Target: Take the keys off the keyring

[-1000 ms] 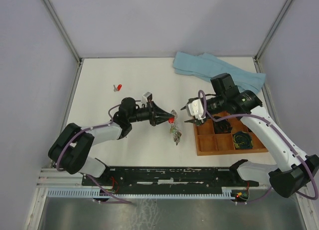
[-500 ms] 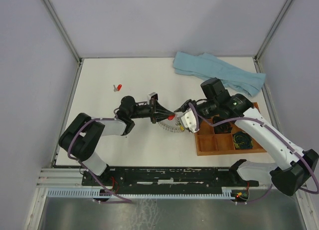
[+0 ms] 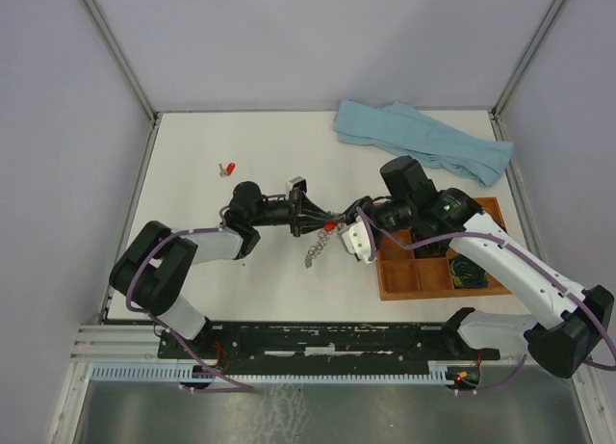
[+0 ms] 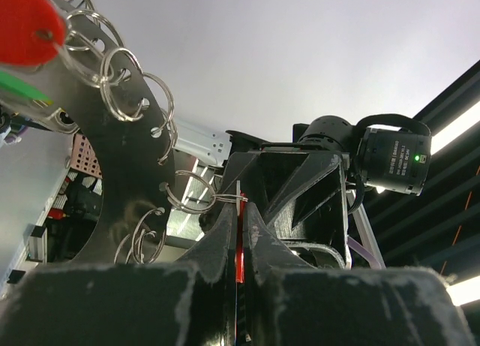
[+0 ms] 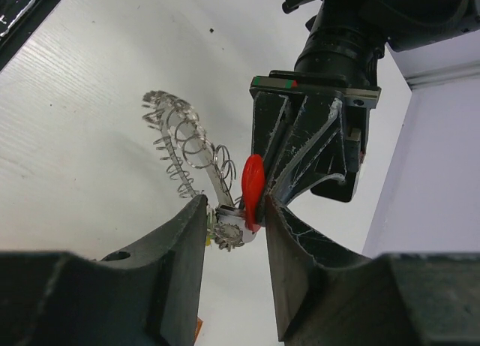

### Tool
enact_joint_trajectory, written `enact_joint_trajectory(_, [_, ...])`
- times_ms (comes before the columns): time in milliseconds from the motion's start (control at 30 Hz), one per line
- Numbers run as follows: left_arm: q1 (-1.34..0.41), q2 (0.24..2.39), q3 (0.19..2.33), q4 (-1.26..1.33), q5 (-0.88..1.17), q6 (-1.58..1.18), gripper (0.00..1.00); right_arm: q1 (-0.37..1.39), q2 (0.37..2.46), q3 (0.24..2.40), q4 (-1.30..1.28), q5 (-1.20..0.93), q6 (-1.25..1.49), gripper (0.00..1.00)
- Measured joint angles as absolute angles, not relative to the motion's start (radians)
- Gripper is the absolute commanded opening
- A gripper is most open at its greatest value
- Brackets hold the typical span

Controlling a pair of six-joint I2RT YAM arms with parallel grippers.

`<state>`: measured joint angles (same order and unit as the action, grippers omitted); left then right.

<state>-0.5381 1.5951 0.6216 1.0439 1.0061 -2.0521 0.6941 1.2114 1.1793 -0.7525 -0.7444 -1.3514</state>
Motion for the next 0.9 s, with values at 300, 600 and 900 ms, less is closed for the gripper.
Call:
enact_joint_trajectory(300, [-0.538, 1.584, 0.642, 1.000, 1.024, -2.051, 0.03, 0.722, 1.195, 1.163, -0.709, -0.728, -1.329, 0.26])
enact_joint_trajectory(600, [-0.533, 1.565, 0.642, 0.924, 1.023, -2.051, 0.05, 0.738, 1.185, 1.154, -0.662, -0.683, -1.325, 0.01])
enact_joint_trajectory(900, [-0.533, 1.539, 0.643, 0.916, 1.003, -2.041, 0.42, 0.744, 1.177, 1.147, -0.605, -0.643, -1.200, 0.01])
